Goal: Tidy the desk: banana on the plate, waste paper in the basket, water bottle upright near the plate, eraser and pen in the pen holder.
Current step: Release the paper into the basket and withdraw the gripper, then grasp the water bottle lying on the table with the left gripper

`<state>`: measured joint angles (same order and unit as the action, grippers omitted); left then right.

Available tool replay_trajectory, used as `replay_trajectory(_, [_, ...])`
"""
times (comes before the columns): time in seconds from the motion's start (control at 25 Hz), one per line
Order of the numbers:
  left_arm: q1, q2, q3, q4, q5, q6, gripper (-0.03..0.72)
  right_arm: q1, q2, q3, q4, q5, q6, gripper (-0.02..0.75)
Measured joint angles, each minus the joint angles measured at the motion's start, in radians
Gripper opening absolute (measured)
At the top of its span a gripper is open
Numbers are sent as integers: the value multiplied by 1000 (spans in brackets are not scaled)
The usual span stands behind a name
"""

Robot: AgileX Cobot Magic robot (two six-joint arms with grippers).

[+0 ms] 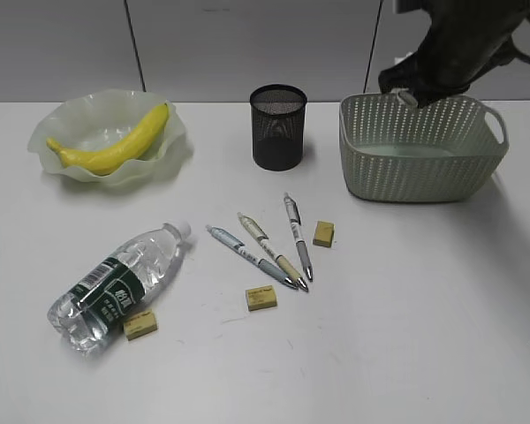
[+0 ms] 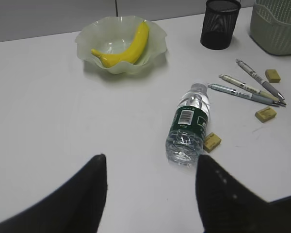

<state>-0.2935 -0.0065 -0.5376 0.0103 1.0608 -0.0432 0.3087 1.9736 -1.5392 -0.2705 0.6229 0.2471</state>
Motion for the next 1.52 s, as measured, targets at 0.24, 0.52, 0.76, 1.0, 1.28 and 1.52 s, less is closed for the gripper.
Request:
replay_trajectory(0.24, [0,0,0,0,0,0,435,-3,123,-28,44,-17,2,249])
replay_trajectory(0.52, [0,0,0,0,0,0,434,-3,114,-122,79,179,2,632])
replay_trajectory(0.76, [0,0,0,0,0,0,434,0,-70,-143,63,404,-17,583])
replay_trajectory(1.0, [0,0,0,0,0,0,434,23,-352,-75,95,450,-95,548])
replay_trajectory(1.28, [0,0,0,0,0,0,433,30,-694,186,151,452,-152,540])
replay_trajectory(1.52, [0,0,0,0,0,0,433,30,-999,501,169,440,-154,538])
